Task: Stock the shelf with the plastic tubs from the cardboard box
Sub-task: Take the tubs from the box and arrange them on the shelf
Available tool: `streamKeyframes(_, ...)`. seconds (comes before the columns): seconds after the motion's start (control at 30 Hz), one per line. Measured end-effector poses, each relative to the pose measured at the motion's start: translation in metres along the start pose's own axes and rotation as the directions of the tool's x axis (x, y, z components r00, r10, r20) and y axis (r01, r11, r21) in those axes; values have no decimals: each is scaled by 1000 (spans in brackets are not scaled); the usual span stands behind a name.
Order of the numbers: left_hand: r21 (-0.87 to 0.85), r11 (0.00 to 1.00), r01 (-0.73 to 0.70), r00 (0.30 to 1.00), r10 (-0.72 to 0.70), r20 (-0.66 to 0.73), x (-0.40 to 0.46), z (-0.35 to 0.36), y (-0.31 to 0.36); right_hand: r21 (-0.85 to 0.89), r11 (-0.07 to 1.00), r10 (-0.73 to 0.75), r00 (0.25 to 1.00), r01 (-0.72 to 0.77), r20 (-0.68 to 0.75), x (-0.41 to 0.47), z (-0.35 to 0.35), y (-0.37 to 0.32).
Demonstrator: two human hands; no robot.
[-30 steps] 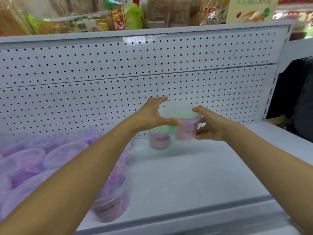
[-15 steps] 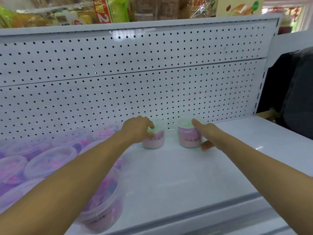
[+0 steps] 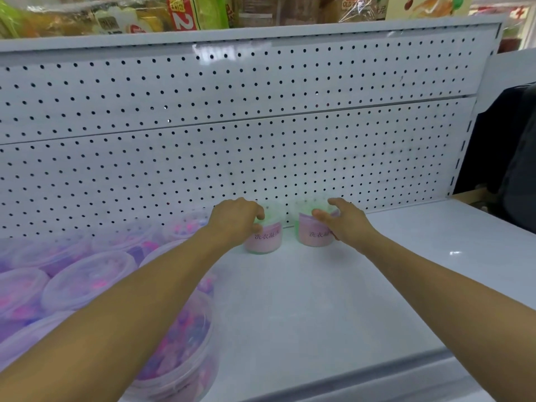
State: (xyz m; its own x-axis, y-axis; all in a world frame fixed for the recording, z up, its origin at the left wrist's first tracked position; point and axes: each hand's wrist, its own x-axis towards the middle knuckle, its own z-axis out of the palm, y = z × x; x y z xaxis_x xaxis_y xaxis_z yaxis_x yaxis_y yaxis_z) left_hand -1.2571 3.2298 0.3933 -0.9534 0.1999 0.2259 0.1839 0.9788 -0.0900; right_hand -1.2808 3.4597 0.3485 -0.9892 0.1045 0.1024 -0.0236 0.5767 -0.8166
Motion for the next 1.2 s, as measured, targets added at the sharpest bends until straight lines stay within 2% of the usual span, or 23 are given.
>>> streamKeyframes(0.27, 64, 997, -43, 996, 38, 75, -15, -9, 5, -249, 967, -51, 998, 56, 28, -13, -7, 0)
streamKeyframes(0.37, 104, 990, -90, 995, 94, -32, -34, -14, 18, -424, 886, -218, 976, 188, -23, -40, -21, 6)
streamKeyframes(0.43, 66, 992, -111, 982, 119, -143, -56, -18, 35, -540, 792, -370, 927, 285, -53, -65, -39, 16)
streamKeyframes(0.53, -9, 988, -154, 931, 142, -337, -97, -21, 71, -626, 681, -548, 832, 380, -92, -107, -69, 37)
streamKeyframes(0.63, -45, 979, -201, 863, 155, -482, -141, -17, 119, -665, 632, -609, 786, 397, -110, -155, -99, 63)
streamKeyframes(0.7, -52, 974, -219, 855, 166, -492, -167, -13, 154, -677, 621, -602, 793, 395, -89, -188, -120, 84)
streamKeyframes(0.83, -115, 955, -273, 859, 188, -475, -215, 5, 218, -701, 590, -615, 786, 401, -68, -253, -156, 132)
streamKeyframes(0.97, -200, 933, -299, 901, 208, -381, -266, 33, 284, -686, 613, -562, 826, 392, -31, -311, -186, 192)
streamKeyframes(1.07, -293, 918, -269, 948, 197, -252, -306, 66, 331, -667, 659, -465, 885, 348, 2, -352, -200, 247)
streamKeyframes(1.2, -486, 863, -138, 981, 186, 52, -354, 111, 383, -649, 721, -288, 957, 243, 38, -402, -207, 317)
